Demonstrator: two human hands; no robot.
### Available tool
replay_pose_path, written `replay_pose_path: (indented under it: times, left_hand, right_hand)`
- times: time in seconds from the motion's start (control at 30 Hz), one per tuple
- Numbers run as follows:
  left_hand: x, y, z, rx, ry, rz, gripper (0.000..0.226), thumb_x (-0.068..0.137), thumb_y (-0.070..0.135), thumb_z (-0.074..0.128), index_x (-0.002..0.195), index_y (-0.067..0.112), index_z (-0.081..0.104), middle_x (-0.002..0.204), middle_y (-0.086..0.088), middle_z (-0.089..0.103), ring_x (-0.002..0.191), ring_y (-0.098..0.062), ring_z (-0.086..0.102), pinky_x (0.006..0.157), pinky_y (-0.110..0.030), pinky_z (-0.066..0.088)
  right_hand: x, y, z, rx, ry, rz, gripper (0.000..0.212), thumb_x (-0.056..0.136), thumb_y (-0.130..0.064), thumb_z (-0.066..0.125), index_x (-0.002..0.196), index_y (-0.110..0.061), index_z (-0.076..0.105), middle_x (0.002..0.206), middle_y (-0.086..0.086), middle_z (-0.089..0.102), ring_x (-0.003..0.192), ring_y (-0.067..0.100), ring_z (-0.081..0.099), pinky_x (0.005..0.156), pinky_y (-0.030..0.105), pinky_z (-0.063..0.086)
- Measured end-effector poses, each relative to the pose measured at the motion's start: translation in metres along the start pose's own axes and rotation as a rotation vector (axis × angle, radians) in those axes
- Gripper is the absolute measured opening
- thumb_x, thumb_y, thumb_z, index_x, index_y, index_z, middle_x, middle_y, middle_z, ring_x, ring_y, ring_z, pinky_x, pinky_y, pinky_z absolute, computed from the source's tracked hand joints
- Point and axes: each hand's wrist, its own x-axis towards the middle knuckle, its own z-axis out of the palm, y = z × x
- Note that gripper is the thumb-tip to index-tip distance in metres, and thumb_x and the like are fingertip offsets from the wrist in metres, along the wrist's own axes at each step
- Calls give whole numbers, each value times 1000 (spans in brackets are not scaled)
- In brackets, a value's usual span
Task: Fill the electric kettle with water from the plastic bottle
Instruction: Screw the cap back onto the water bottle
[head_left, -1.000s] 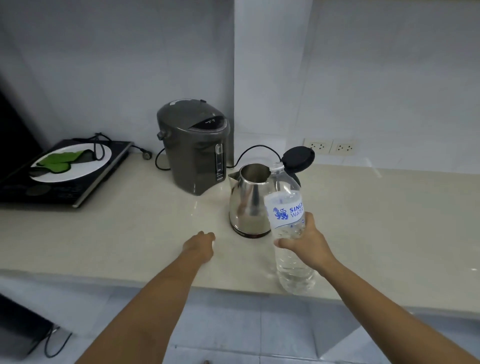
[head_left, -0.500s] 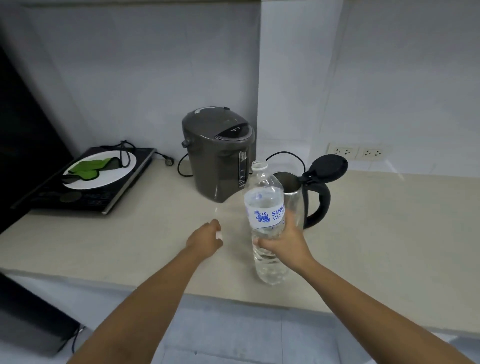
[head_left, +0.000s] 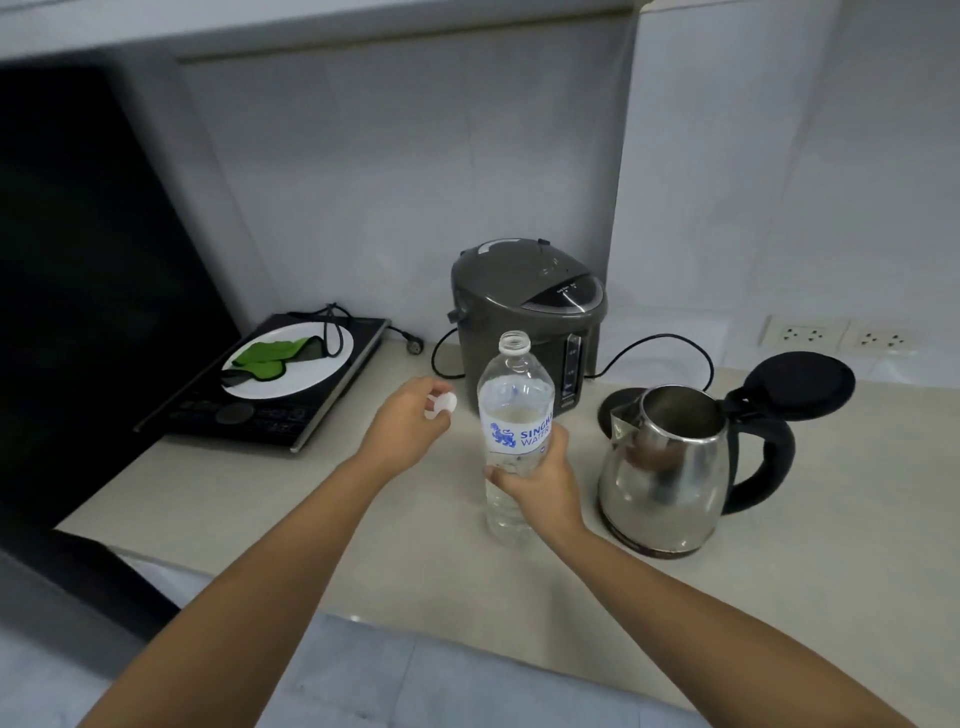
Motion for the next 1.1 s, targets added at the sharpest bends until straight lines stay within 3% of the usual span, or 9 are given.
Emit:
replay_pose_path:
  times: [0.2,0.33,0.4,0.5,0.63,0.73,0.83,0.93,1.1]
  left_hand:
    - [17,21,-7,-170,70,61,26,93,22,62,119,20,64,110,10,62,93,1,59,80,-15,50]
    - [25,37,-6,-330,82,83,22,92,22,64,115,23,66,111,8,65,94,3,61,84,-18,52]
    - [28,49,-9,-408,96,128,22,92,17,65,112,25,65,111,5,65,94,3,62,84,-16,52]
    - [32,68,-17,-464,90,224,28,92,8,64,115,24,64,111,5,65,92,9,61,80,-10,49]
    - [43,85,-22,-351,-18,288,28,91,12,66,116,23,69,113,4,65,96,-1,64,88,-20,52]
    - [51,86,-23,-199,-91,303,24,90,16,67,113,23,73,114,5,65,104,-12,62,94,-29,50]
    - [53,88,-27,-206,-127,251,24,92,17,67,115,20,72,117,3,65,100,-9,62,87,-15,48]
    - [55,91,-28,-192,-145,228,24,92,19,68,115,20,72,114,6,66,91,2,60,77,-2,42]
    - [60,96,-27,-183,-131,166,27,89,20,70,116,20,72,111,1,65,87,4,57,75,-1,39]
  right_hand:
    - [27,6,6,-42,-42,-22,81,66,-29,89,125,-33,32,113,-13,59,100,11,59,74,20,44]
    - [40,9,-3,-93,-126,-38,87,65,-30,90,132,-29,34,114,-15,59,100,8,58,73,13,42]
    - [44,11,-6,-102,-150,-41,88,63,-28,91,132,-31,37,112,-20,58,100,2,56,72,5,38]
    - [47,12,-10,-85,-181,-23,88,62,-25,92,130,-40,36,109,-30,56,98,-9,54,75,2,37]
    - [46,16,-10,-64,-197,-11,87,64,-21,91,126,-45,35,108,-33,57,95,-22,52,77,0,39]
    - [47,17,-8,-55,-197,-16,90,62,-24,92,127,-47,35,113,-27,60,103,-9,58,87,13,43]
    - [48,19,-8,-50,-205,-18,91,61,-28,92,127,-52,34,117,-24,61,111,0,58,92,20,45]
    - [51,20,-11,-52,-223,-19,90,61,-28,92,126,-51,34,115,-25,61,110,1,58,91,19,44]
    - [58,16,-18,-48,-285,6,99,62,-24,92,141,-38,34,115,-23,60,112,6,59,89,16,42]
